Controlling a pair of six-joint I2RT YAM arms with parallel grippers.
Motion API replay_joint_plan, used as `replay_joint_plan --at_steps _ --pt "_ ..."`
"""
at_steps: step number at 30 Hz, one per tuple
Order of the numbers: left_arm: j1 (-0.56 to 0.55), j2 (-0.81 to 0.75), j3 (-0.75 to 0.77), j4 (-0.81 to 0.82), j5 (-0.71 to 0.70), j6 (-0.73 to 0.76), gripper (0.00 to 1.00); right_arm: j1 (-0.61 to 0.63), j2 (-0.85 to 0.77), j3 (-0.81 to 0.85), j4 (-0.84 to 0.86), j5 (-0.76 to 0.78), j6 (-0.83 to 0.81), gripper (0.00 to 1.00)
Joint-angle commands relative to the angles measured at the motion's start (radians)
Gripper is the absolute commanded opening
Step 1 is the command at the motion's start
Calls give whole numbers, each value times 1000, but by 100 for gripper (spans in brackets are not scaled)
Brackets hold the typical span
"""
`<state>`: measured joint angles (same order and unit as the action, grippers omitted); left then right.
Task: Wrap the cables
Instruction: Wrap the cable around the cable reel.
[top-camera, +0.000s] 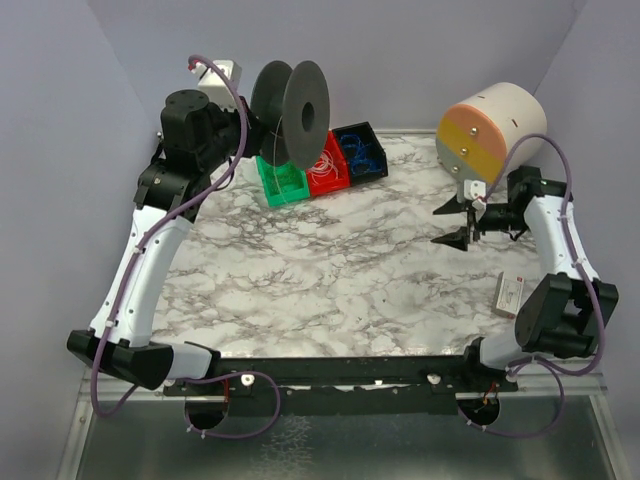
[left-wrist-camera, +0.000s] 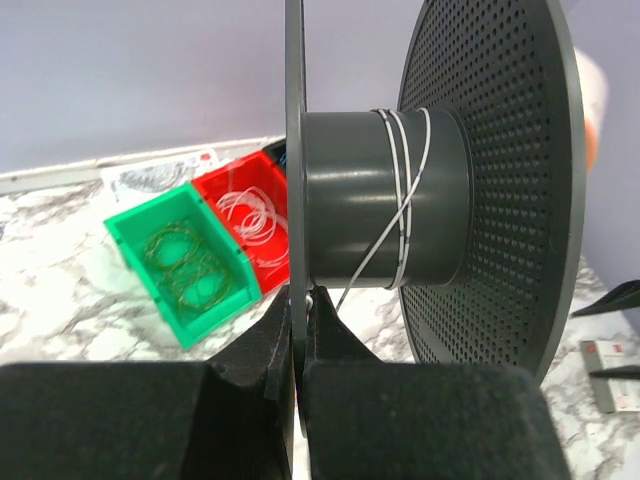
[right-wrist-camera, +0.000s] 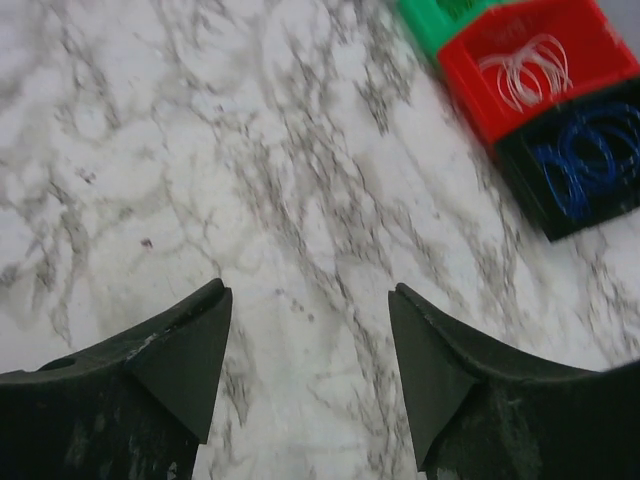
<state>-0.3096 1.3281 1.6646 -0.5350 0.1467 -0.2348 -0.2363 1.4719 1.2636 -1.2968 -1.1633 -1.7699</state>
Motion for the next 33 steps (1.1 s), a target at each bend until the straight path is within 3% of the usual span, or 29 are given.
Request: replay_joint_plan --at_steps 1,3,4,5,6,7,8,12,15,20,27,29,30,32,33 --pt "1 9 81 146 76 -110 0 130 -7 20 -1 -269 107 69" --pt "0 24 95 155 72 -156 0 219 -48 -12 241 -293 376 70" --pt "0 31 102 156 67 -171 0 282 -77 -46 448 -251 602 70" --pt "0 36 106 157 66 -183 0 361 -112 -101 793 -112 862 70" --pt "0 39 106 159 57 -197 0 440 -146 -170 1031 1 1082 71" --pt "0 43 104 161 49 -206 0 502 -162 -226 1166 142 1174 72" --pt "0 44 96 165 44 -212 0 547 -156 -240 1223 181 1196 73" --pt "-1 40 60 177 31 -234 0 638 -53 -147 1279 226 1279 74" --pt "0 42 43 178 36 -241 0 728 -14 -166 1425 342 1282 75" --pt "1 43 27 179 34 -244 0 824 153 -49 1449 470 1358 79" --pt "1 46 -5 193 44 -246 0 864 278 41 1433 448 1445 80" --pt "1 45 -8 196 50 -248 0 866 284 38 1418 447 1431 66" --pt "1 46 -6 195 48 -247 0 865 282 33 1404 448 1410 53" --pt "1 42 -1 195 50 -241 0 864 265 8 1388 489 1389 16" --pt "1 40 0 194 55 -237 0 864 248 -15 1395 528 1394 5"
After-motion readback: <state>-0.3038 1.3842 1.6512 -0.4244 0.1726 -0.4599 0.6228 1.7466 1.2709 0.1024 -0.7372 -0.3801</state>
